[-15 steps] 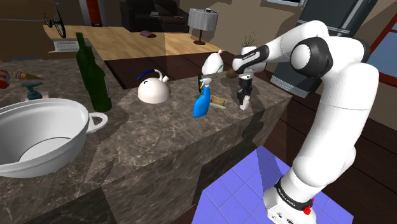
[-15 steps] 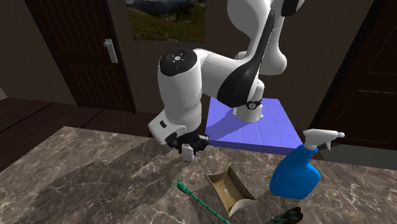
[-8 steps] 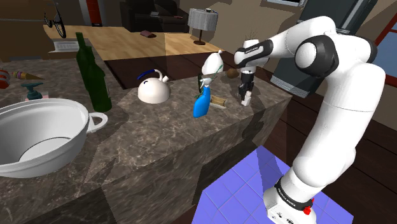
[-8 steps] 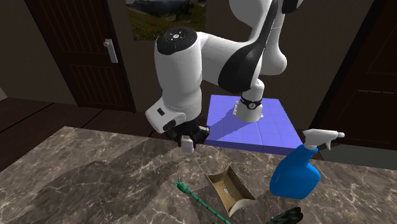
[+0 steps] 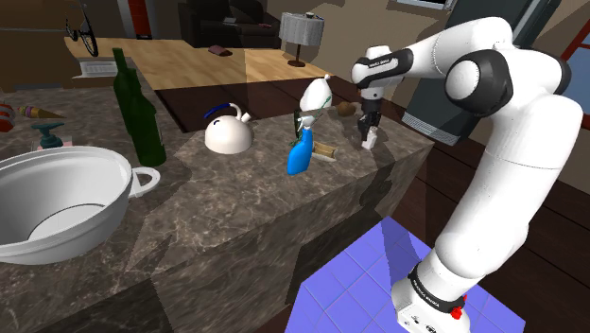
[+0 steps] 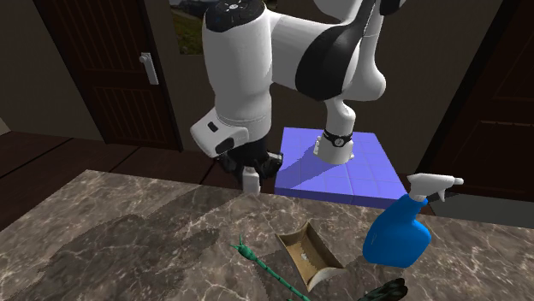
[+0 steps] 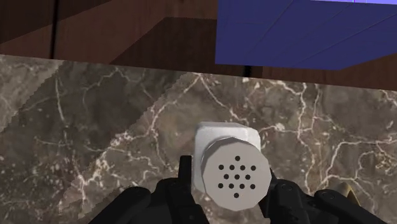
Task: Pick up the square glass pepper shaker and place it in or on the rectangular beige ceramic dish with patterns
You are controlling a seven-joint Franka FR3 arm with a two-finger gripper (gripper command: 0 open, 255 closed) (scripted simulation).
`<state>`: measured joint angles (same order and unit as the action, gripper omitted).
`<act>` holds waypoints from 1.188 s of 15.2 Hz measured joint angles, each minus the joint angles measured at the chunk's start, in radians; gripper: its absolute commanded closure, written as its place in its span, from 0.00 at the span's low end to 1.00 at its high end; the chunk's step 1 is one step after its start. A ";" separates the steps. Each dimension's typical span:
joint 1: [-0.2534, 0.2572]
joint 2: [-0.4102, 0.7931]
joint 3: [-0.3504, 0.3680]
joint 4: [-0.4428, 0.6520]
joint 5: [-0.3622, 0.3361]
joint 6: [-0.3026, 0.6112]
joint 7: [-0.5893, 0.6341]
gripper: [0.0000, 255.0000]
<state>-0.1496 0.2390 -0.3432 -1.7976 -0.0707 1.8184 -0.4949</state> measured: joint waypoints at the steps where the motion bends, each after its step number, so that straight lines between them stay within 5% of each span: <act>1: -0.001 0.000 0.000 0.012 0.000 -0.012 -0.002 1.00; 8: 0.008 -0.023 0.002 0.063 -0.005 -0.086 0.006 1.00; 18: 0.104 0.122 0.081 0.288 0.055 -0.188 0.167 1.00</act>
<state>-0.0459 0.3611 -0.2625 -1.5095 -0.0160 1.6307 -0.3281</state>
